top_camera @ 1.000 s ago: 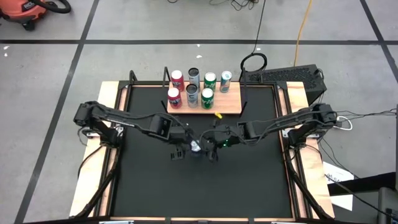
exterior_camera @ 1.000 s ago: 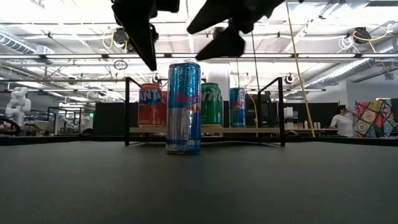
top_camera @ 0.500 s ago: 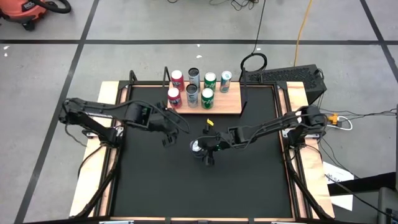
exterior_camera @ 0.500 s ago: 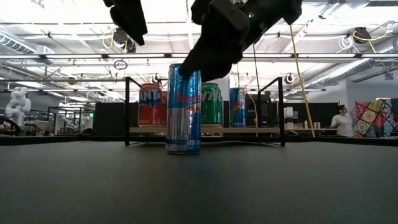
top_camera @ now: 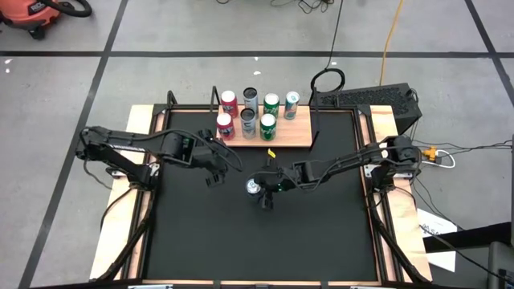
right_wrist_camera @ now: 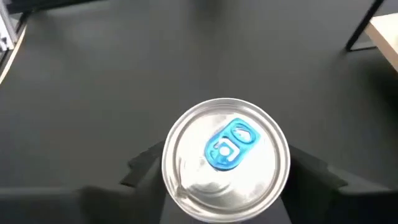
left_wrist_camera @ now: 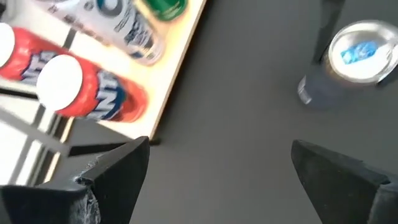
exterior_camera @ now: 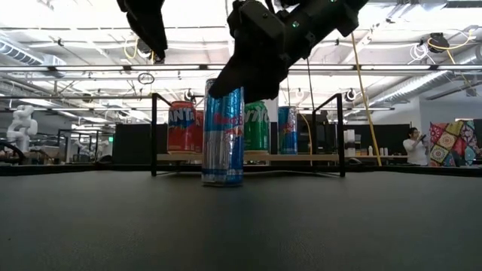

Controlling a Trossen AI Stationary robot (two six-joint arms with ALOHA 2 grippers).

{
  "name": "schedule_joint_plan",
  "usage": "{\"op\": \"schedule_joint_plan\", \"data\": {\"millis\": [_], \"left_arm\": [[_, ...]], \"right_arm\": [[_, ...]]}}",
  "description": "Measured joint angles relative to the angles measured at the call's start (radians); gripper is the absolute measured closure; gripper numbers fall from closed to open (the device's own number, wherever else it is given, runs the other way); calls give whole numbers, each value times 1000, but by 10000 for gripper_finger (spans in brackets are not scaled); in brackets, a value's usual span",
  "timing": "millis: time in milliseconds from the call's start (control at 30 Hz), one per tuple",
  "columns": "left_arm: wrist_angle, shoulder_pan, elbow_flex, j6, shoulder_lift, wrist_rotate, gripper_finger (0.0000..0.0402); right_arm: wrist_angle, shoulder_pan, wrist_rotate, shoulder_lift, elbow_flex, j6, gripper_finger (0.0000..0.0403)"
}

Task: Place canned beverage on shelf
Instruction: Put the blue soda can on the shelf aligned with the other blue soda can

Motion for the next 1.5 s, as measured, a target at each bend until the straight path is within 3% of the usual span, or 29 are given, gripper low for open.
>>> {"op": "schedule_joint_plan", "data": {"millis": [100,267,433,700,900,1067,1267,1500], "left_arm": [[-41,11,0,0,0,-18,17],[-81,41,0,0,-1,-29,17],[-78,76,0,31,-1,-30,17],[-65,157,0,110,-1,-30,17],[-28,215,0,147,-4,-30,17],[31,247,-1,170,-38,-28,17],[161,287,-1,195,-153,-24,17],[174,338,-11,196,-247,-17,17]], "right_arm": [[-22,-11,0,-15,0,24,185],[-76,-36,32,-103,-1,67,185],[-273,-86,143,-247,-1,102,185],[-495,-258,166,-431,0,82,185],[-471,-425,155,-406,0,3,185],[-434,-527,81,-348,-2,-2,185],[-373,-564,78,-297,-1,-27,176],[-368,-572,75,-262,-3,-23,173]]}}
